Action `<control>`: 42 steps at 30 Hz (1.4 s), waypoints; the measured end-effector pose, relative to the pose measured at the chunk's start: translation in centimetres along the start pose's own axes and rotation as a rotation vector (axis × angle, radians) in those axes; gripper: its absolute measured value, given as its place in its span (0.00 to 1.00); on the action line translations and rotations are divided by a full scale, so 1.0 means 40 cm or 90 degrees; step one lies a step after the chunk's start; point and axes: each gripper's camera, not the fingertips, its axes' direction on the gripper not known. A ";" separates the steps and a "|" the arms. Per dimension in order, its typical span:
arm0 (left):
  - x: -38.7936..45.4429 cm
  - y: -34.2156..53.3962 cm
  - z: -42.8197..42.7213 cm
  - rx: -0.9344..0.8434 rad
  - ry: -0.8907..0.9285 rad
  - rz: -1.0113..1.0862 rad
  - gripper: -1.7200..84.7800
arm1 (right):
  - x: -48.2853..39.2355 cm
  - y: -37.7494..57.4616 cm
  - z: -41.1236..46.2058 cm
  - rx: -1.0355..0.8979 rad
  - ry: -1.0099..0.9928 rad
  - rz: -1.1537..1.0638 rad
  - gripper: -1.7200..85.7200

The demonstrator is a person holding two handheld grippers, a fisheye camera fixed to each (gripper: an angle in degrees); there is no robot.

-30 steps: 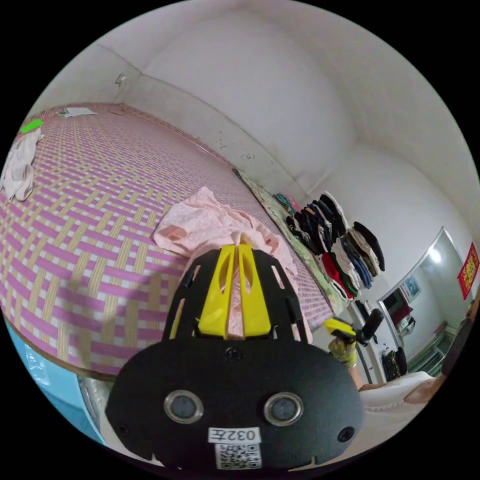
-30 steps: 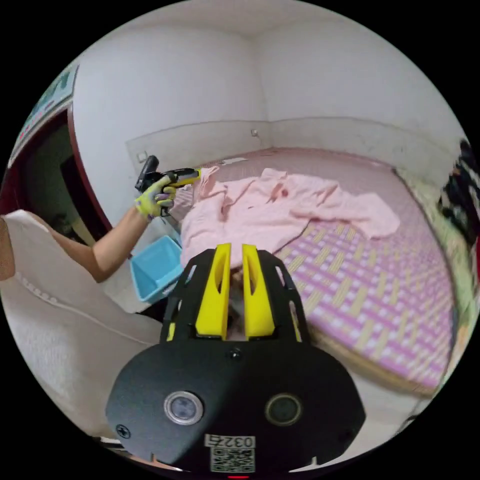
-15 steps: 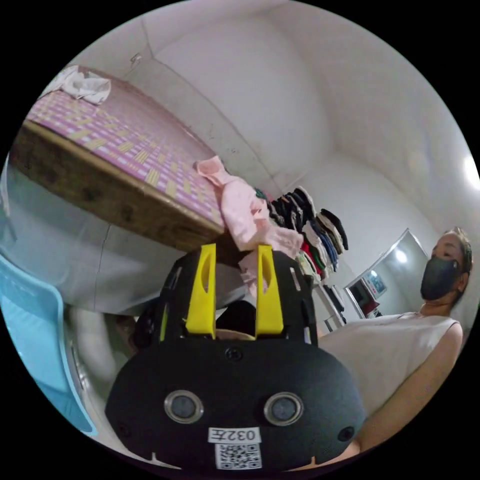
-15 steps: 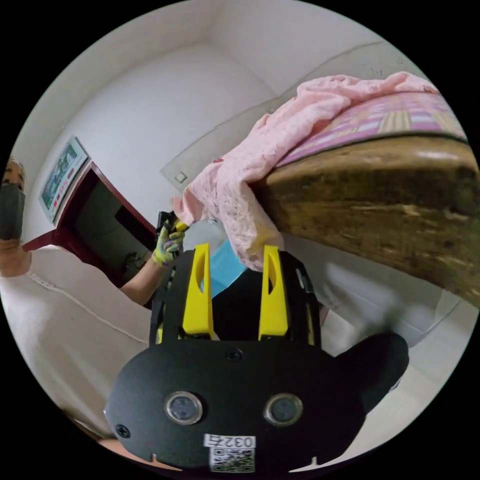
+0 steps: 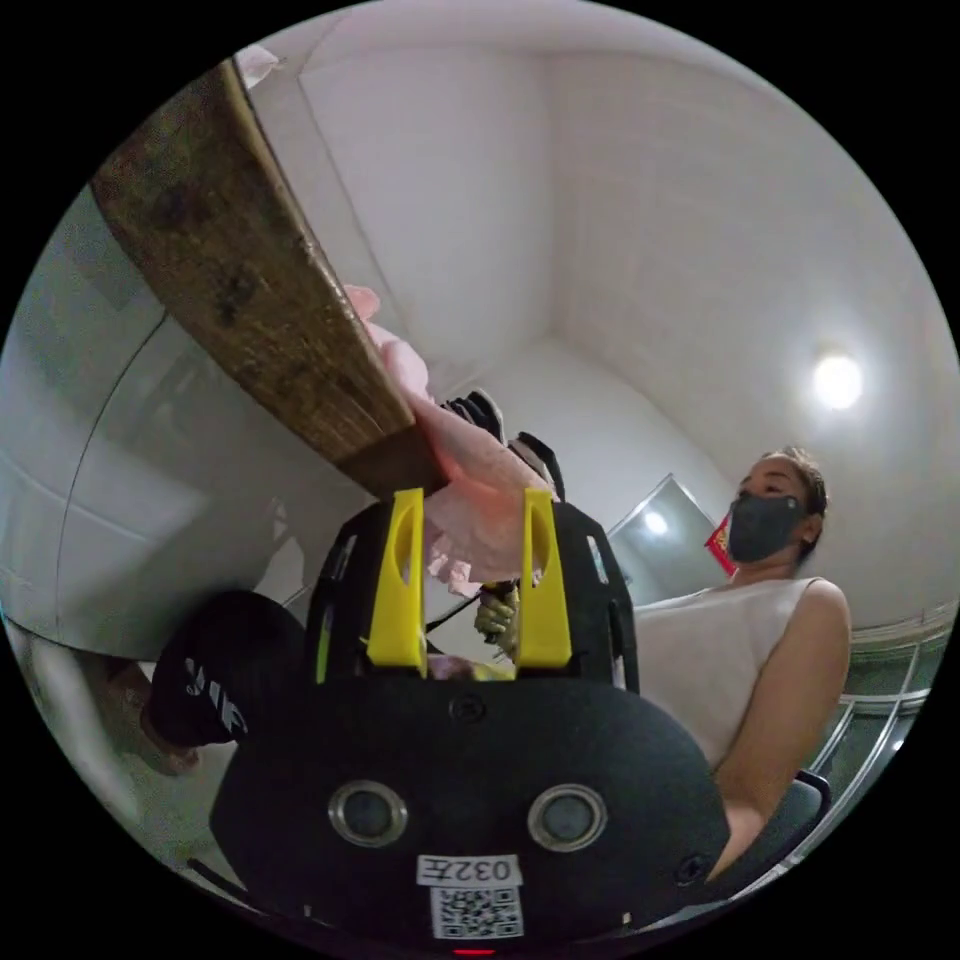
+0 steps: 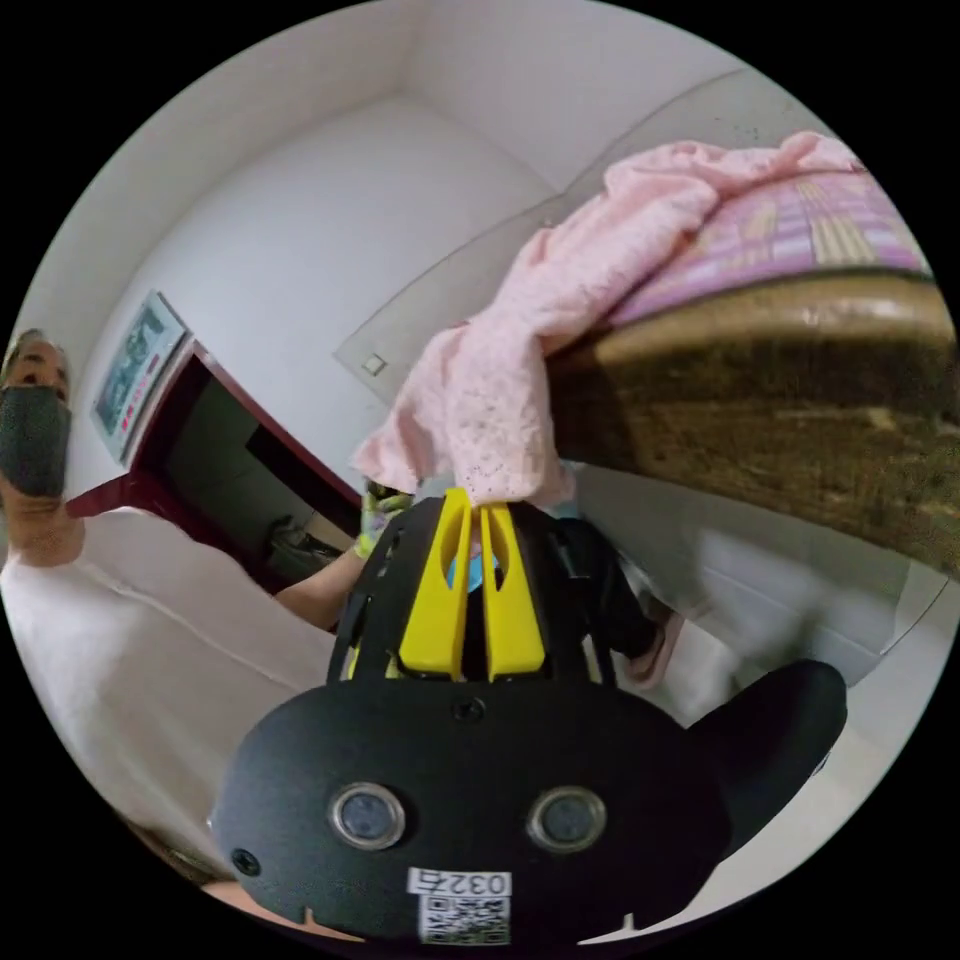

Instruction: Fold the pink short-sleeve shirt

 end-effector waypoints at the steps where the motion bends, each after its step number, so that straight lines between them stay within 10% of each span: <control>1: -0.008 0.003 0.003 -0.007 -0.005 -0.010 0.15 | -0.011 0.000 -0.017 0.004 -0.021 -0.008 0.01; 11: -0.122 0.138 0.235 -0.087 0.027 -0.115 0.15 | 0.093 0.103 -0.197 0.068 -0.033 0.130 0.05; 23: 0.168 0.177 0.443 0.039 -0.490 0.080 0.13 | -0.085 0.033 0.105 0.038 0.367 0.013 0.13; 30: 0.248 0.269 0.841 -0.173 -0.561 0.165 0.19 | -0.036 0.032 0.370 -0.018 0.471 0.053 0.16; 42: 0.281 0.290 1.179 -0.156 -0.704 0.100 0.14 | -0.024 0.063 0.517 0.013 0.475 0.062 0.16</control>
